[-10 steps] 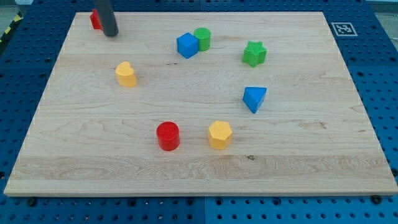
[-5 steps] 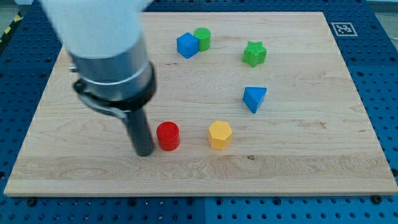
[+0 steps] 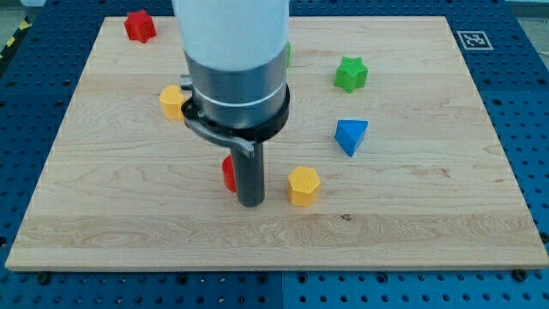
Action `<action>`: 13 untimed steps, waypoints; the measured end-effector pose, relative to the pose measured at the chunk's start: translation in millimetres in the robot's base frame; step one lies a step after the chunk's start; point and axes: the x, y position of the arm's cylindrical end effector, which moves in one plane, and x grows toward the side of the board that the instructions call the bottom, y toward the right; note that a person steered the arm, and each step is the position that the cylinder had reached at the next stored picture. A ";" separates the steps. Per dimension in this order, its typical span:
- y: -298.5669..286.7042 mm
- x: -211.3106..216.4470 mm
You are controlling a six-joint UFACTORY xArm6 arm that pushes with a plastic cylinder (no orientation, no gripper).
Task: Slide the red circle to the bottom of the red star
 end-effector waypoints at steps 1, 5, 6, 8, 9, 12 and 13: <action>-7.7 -21.7; -31.5 -48.0; -42.1 -72.7; -64.8 -98.1; -65.4 -128.6; -111.8 -186.4; -123.8 -196.2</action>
